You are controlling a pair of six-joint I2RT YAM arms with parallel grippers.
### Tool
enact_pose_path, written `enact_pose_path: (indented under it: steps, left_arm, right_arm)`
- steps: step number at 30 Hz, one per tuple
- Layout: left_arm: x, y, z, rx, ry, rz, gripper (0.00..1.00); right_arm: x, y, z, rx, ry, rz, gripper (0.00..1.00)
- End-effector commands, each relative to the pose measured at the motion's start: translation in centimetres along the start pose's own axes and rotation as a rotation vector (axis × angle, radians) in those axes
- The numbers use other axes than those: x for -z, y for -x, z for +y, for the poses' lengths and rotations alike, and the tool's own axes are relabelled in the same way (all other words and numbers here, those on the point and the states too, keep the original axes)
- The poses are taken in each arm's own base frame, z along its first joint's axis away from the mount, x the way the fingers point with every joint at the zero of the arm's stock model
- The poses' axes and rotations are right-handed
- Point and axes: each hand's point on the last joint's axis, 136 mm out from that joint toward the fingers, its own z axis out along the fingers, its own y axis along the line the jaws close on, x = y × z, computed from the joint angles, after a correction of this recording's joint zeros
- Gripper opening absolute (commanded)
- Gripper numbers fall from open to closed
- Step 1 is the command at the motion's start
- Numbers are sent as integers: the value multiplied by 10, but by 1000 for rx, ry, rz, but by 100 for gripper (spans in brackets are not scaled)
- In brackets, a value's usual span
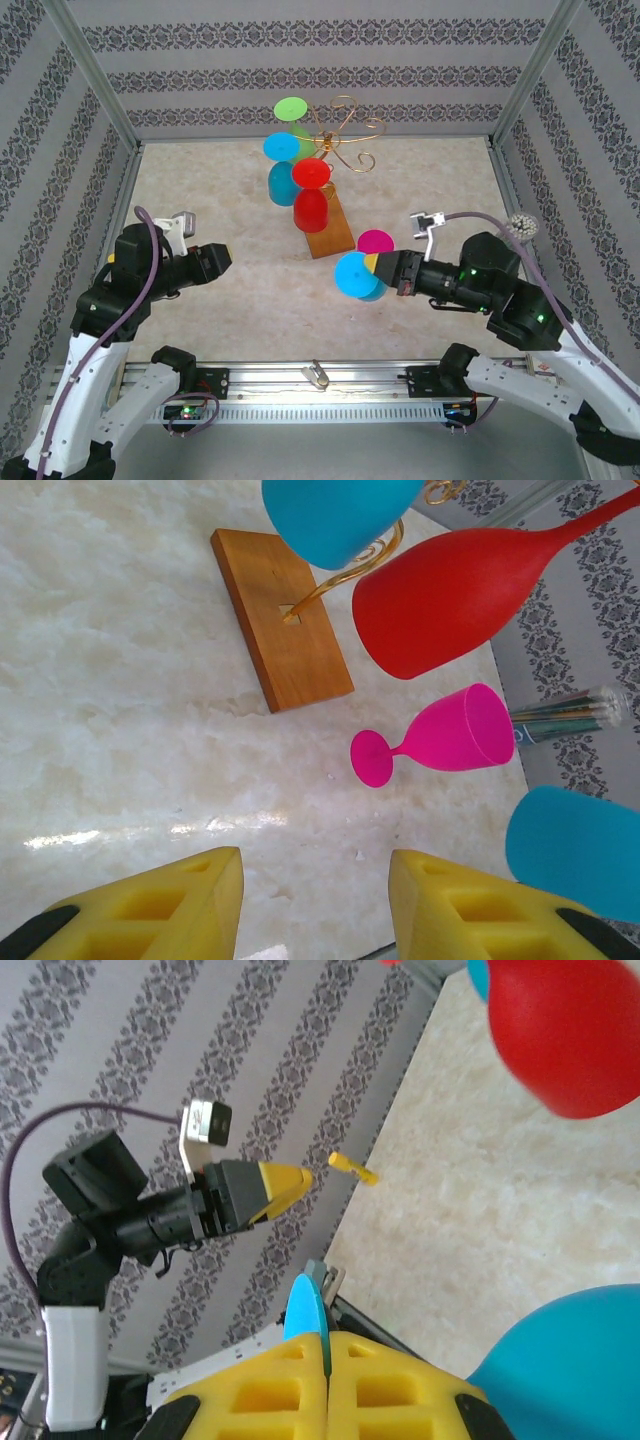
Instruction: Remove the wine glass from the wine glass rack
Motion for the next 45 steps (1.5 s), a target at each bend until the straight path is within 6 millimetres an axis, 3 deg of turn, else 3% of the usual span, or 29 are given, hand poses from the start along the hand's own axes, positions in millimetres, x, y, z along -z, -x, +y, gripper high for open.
enact_pose_path:
  steps: [1,8,14,22,26,34,45]
  left_arm:
    - [3,-10,3,17,1,37,45]
    - [9,-26,5,29,8,95,51]
    - [7,-49,17,68,36,169,51]
    - [3,-71,23,138,26,246,53]
    - [4,-79,24,160,31,280,53]
    - [6,-98,28,208,50,373,54]
    - [-5,-122,26,310,-8,485,54]
  right_arm:
    - [-14,6,2,72,-32,-43,0]
    - [-69,-25,26,217,-28,111,0]
    - [-117,-51,29,289,-27,204,0]
    - [-159,-86,29,477,13,277,0]
    - [-178,-106,19,602,-17,302,0]
    - [-203,-137,-1,784,-58,271,0]
    - [-210,-160,-31,1071,-205,162,0]
